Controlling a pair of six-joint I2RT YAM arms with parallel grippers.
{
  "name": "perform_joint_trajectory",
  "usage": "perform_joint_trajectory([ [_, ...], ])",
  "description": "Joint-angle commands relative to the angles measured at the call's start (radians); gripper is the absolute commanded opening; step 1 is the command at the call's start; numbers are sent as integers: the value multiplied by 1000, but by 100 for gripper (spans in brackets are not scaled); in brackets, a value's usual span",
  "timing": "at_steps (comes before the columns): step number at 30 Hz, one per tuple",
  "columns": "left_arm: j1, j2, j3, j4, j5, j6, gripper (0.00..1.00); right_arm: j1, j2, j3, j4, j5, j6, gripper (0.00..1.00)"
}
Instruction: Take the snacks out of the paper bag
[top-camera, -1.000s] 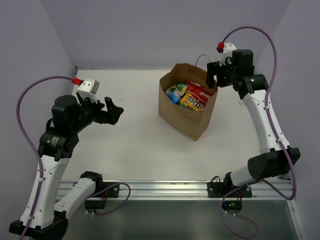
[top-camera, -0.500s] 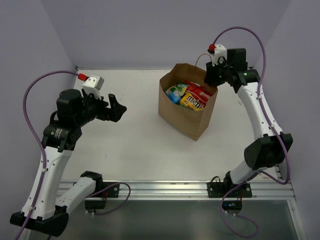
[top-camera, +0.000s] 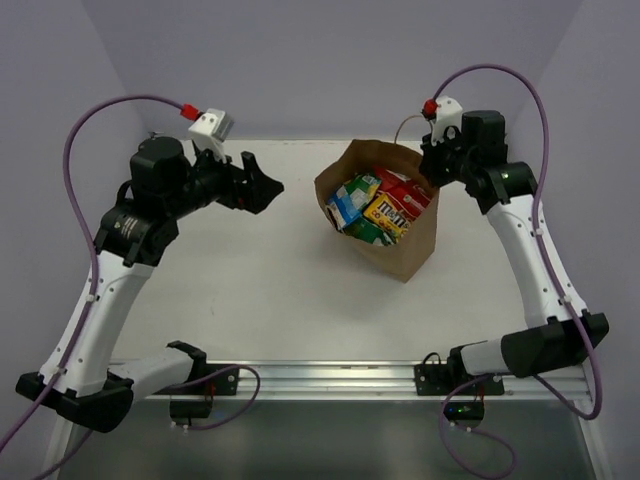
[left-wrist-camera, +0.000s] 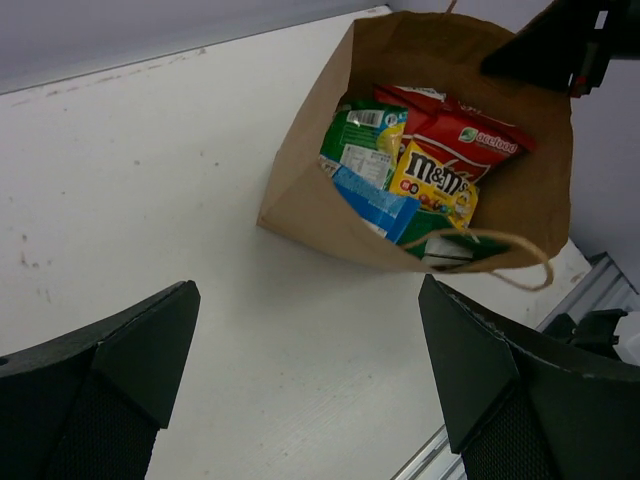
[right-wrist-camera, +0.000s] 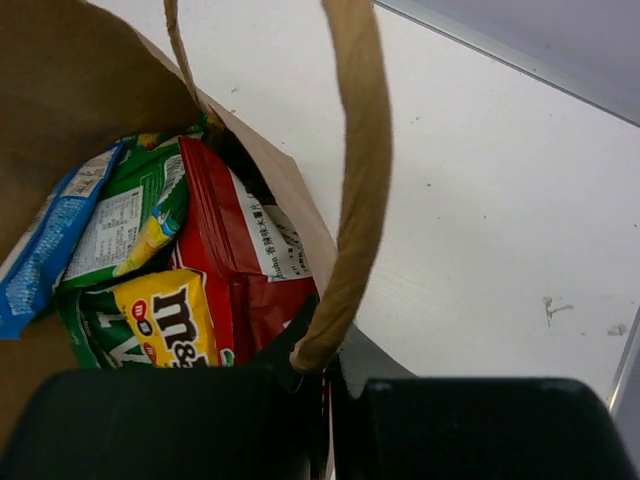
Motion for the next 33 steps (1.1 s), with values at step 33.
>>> perform_joint_trajectory([
  [33,-799,845,564,-91,-1048,-112,77,163,-363,-262,146,391,277,0],
])
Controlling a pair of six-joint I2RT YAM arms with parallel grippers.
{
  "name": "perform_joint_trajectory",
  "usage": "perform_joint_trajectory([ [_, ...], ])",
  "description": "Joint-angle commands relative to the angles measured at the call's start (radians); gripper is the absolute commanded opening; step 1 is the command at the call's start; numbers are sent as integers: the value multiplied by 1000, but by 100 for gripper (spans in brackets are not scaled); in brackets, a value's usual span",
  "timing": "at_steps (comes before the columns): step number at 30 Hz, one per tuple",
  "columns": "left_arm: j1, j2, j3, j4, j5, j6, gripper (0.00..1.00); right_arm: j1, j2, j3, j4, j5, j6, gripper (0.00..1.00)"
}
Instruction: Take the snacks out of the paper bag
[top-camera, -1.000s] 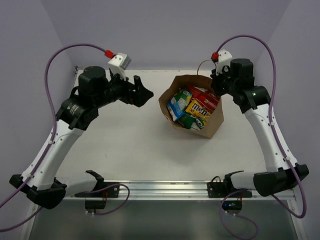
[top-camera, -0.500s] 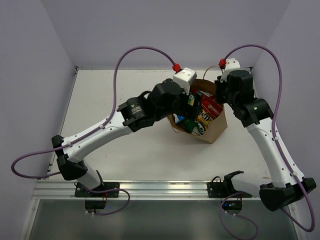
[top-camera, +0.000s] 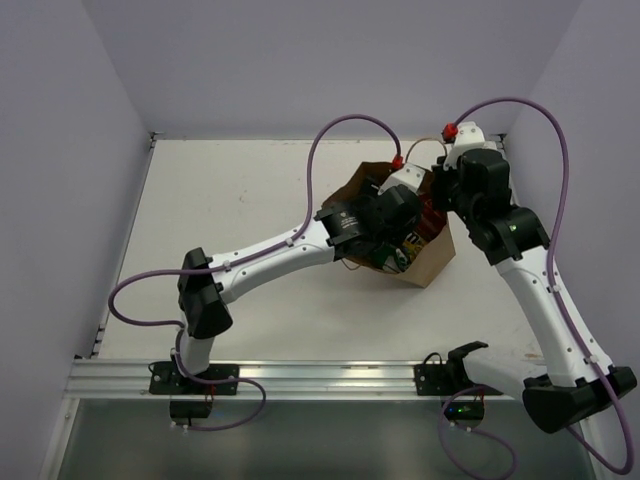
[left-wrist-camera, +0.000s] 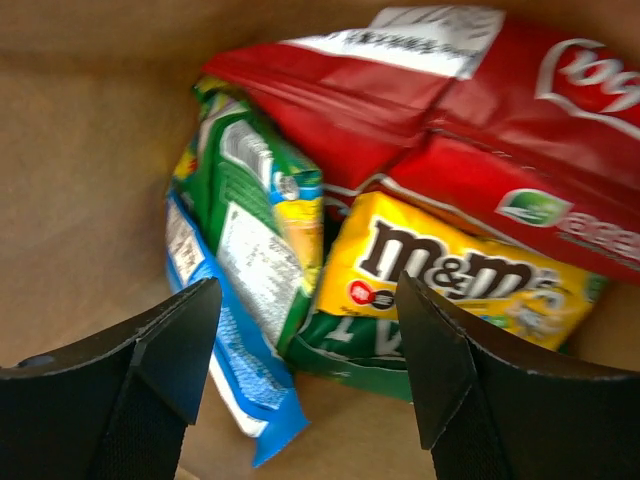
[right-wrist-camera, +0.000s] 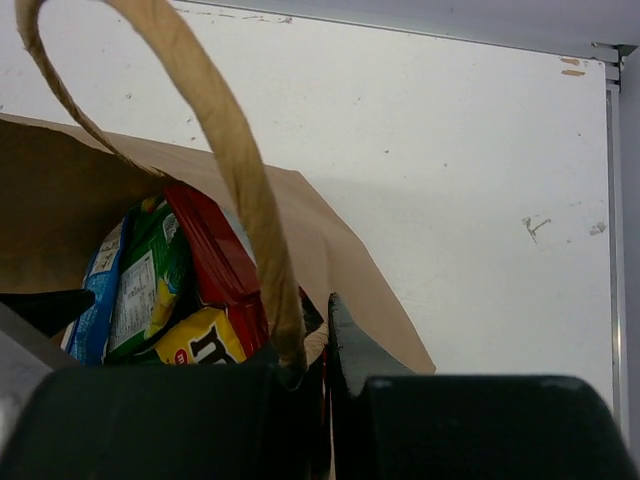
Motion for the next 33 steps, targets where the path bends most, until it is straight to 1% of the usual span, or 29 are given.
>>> perform_joint_trajectory([
  [1,0,-15,72,-72,-95,-33,78,3,-49,-5,69,2,25,0],
  [4,0,-29,57,-121,-80,-80,79,3,-62,-17,77,10,25,0],
  [10,0,-72,-9,-147,1,-143,79,3,-69,-31,89,10,24,0],
  [15,0,-79,-37,-189,21,-165,75,3,-73,-37,94,7,25,0],
  [17,1,-85,-49,-196,26,-168,68,3,-73,-40,94,5,25,0],
  [18,1,-90,-55,-201,26,-169,66,3,-74,-41,94,8,25,0],
  [19,0,-92,-58,-201,24,-168,60,3,-74,-43,94,8,25,0],
  [21,0,-90,-68,-200,17,-163,53,2,-79,-44,97,7,27,0],
  [22,0,-90,-66,-201,14,-162,43,3,-77,-46,98,7,27,0],
  [25,1,-88,-52,-206,6,-154,22,3,-79,-46,95,10,27,0],
  [26,0,-90,-37,-210,4,-146,10,3,-80,-46,95,10,27,0],
  [27,0,-95,-23,-212,3,-140,6,3,-82,-47,95,10,27,0],
  [28,0,-99,10,-213,3,-131,3,3,-85,-49,95,11,27,0],
  [33,0,-165,156,-233,26,-53,2,3,-89,-54,97,22,21,0],
])
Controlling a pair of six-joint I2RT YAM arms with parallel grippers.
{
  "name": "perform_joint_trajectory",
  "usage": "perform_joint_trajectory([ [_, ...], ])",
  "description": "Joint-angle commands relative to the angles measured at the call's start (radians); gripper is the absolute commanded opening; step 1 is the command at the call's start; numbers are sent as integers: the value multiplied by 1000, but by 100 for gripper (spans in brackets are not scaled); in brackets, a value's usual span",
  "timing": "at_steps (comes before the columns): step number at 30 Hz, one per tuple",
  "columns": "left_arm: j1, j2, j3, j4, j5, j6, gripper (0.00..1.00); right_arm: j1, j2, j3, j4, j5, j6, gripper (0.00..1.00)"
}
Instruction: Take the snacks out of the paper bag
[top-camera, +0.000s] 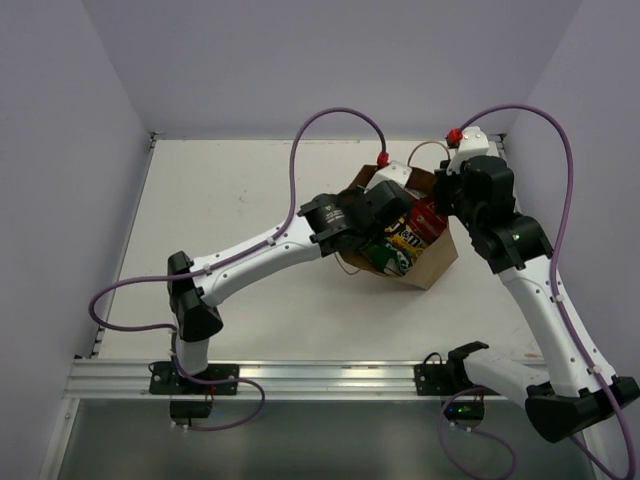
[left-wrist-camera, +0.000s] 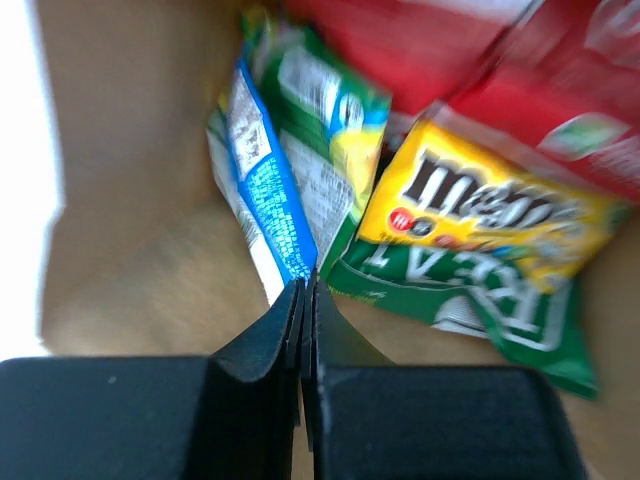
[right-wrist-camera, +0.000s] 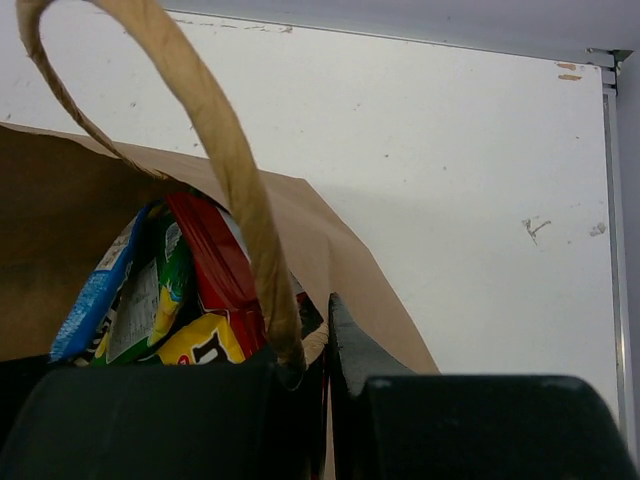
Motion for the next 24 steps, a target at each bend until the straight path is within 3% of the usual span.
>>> perform_joint_trajectory([
  [1,3,-137,151,10,-28,63,2,3,-39,-4,67,24,15,0],
  [5,38,-251,139,38,-129,100,0,3,-47,-15,73,35,10,0],
  [8,110,-364,29,96,-164,123,0,3,-51,-16,75,36,10,0],
  [12,248,-565,-190,225,-139,162,0,3,-54,-22,80,47,4,0],
  [16,428,-697,-550,440,-59,266,0,3,-53,-22,81,47,3,0],
  [19,545,-705,-768,596,60,294,0,2,-47,-22,80,41,6,0],
  [24,590,-615,-1075,933,18,337,0,2,-47,-39,95,19,0,0],
])
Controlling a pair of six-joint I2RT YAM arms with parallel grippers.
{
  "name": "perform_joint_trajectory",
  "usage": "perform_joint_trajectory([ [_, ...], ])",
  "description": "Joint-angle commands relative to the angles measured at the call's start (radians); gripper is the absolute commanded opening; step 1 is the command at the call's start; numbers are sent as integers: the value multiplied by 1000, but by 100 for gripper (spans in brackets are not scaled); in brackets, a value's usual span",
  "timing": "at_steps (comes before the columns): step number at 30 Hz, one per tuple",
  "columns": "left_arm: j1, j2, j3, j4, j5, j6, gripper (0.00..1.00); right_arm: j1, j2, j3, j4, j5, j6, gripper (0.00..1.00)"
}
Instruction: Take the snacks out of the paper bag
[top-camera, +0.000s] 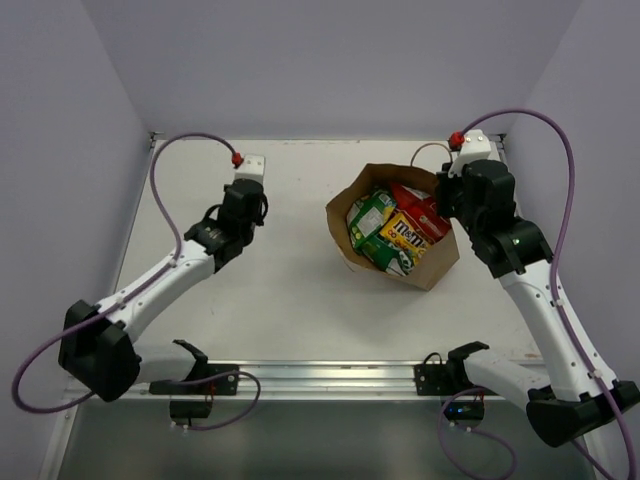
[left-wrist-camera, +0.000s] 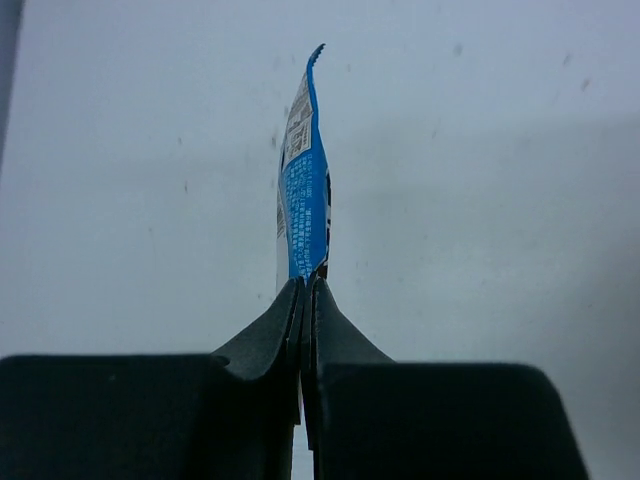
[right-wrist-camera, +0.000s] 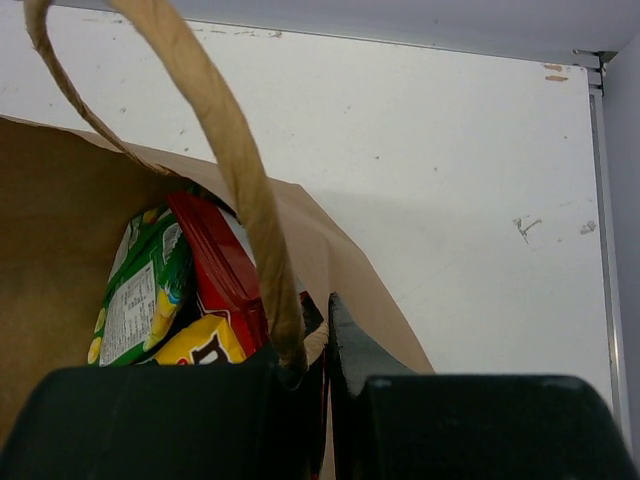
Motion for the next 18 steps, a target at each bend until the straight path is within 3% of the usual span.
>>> perform_joint_trajectory([
  [1,37,62,-159,340,30,57,0,3,-23,-10,85,-10,-7,0],
  [5,52,203,-195,431,33,29,0,3,-22,-20,91,-38,-12,0],
  [8,51,222,-167,361,54,5,31,3,-26,-22,88,-35,-16,0],
  [9,51,206,-157,344,71,0,64,3,-29,-25,87,-34,-16,0],
  [12,49,93,-134,291,152,-7,100,3,-35,-22,87,-41,-21,0],
  [18,-10,-71,76,34,381,-75,97,3,-46,-11,82,-57,-32,0],
])
